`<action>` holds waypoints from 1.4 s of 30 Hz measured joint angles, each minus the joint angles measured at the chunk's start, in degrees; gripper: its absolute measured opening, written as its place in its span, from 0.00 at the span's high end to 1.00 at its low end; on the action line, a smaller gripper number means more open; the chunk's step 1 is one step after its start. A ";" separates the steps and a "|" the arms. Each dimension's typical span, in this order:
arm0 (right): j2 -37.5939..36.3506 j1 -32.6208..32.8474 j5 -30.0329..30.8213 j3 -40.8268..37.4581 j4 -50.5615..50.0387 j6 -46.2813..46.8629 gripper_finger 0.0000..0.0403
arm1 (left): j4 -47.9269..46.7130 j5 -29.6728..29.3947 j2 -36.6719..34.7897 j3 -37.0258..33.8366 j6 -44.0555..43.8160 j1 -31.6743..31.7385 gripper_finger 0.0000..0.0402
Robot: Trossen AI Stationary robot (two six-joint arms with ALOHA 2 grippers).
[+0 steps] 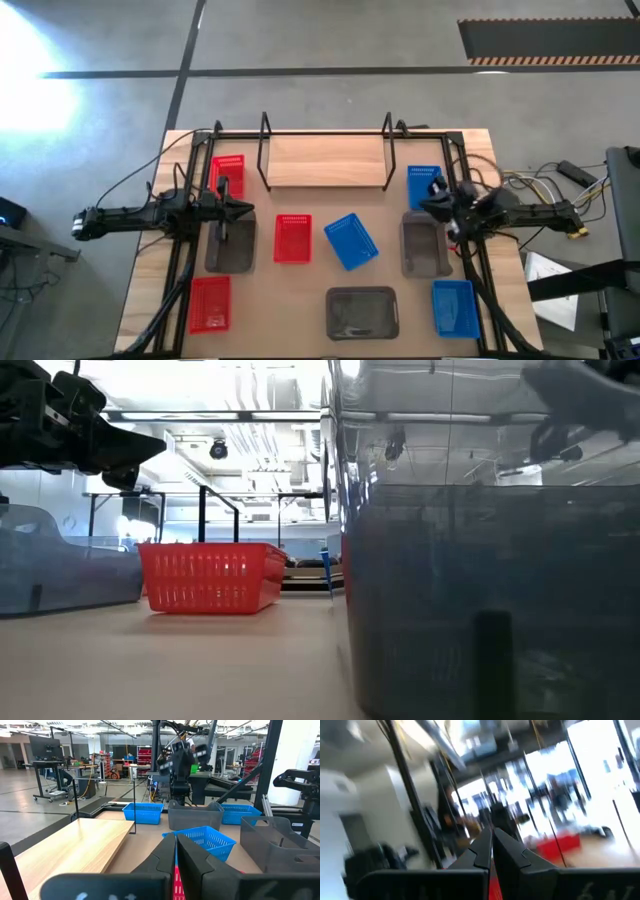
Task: Stack baskets on shelf by color
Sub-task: Put the middle left blue bin on the shelf
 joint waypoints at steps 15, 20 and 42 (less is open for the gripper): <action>18.04 -0.02 10.56 0.14 14.05 -12.78 0.98 | -0.01 0.00 -0.02 0.01 0.00 -0.01 1.00; 32.99 -0.04 10.48 8.97 7.90 -14.70 0.98 | 0.01 -0.02 0.00 -0.01 0.00 0.00 1.00; 77.50 2.53 -15.79 59.38 -56.03 -29.31 0.61 | -0.13 0.07 -0.04 0.01 0.00 -0.01 1.00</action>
